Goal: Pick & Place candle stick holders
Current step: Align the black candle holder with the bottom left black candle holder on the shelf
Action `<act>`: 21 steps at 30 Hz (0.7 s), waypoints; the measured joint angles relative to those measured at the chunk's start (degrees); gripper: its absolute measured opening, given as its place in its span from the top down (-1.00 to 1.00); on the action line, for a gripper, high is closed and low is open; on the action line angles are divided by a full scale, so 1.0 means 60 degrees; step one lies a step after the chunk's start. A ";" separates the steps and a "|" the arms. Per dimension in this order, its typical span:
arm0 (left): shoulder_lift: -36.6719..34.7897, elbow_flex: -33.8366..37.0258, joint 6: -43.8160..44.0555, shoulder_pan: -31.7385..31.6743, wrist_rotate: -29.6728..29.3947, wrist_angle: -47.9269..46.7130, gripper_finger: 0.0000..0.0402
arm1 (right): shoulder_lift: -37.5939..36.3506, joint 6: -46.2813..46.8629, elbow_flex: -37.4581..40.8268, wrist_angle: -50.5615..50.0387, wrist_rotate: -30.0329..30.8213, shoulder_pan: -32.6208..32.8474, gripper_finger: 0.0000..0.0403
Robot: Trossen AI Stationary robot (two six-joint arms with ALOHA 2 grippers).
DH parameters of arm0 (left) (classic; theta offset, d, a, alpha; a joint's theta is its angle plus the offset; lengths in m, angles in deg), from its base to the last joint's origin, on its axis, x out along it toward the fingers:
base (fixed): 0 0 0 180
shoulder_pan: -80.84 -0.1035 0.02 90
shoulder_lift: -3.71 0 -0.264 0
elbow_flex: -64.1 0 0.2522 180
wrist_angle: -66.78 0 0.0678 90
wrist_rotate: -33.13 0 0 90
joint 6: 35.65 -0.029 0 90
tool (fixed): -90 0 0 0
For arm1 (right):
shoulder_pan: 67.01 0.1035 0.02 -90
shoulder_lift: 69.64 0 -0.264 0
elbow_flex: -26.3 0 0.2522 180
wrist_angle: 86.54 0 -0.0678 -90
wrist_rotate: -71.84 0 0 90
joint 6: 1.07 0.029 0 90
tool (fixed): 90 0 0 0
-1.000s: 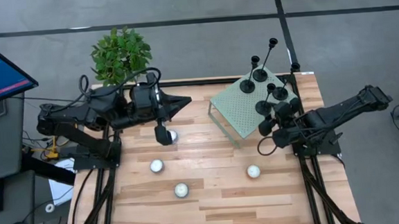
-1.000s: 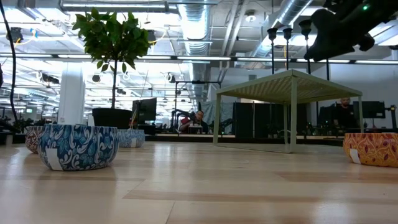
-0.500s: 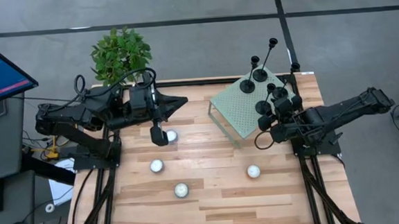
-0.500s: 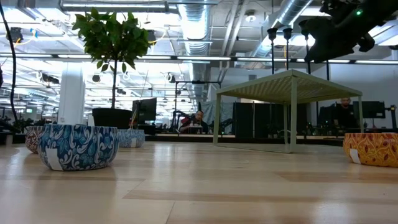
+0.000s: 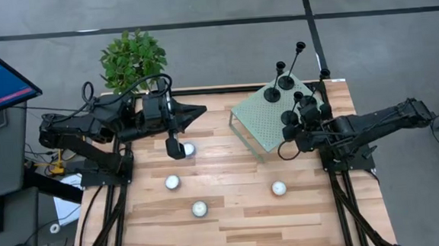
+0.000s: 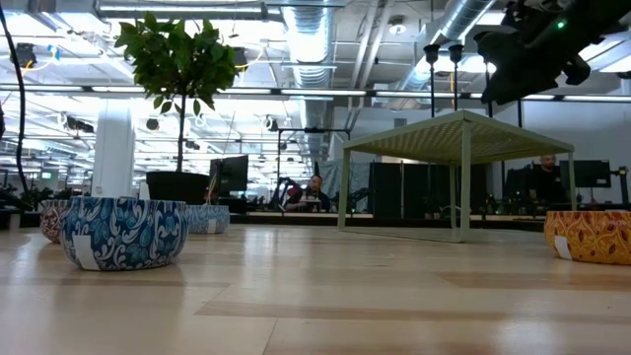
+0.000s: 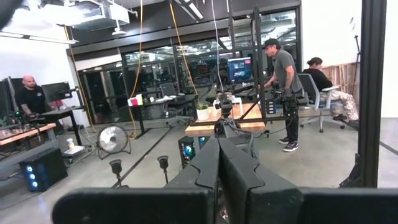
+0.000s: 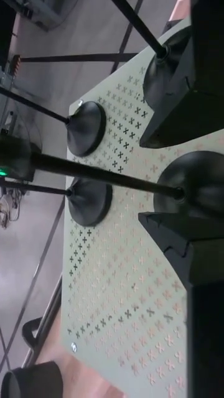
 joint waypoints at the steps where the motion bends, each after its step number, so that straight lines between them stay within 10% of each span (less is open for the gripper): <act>1: 0.0000 0.0000 0.0000 0.0001 0.0000 0.0000 0.95 | 0.0004 -0.0015 0.0000 -0.0004 0.0002 -0.0001 0.16; 21: 0.0000 0.0000 0.0000 0.0001 0.0000 -0.0133 0.96 | 0.0013 -0.0664 0.0000 0.0258 0.0486 -0.0223 0.17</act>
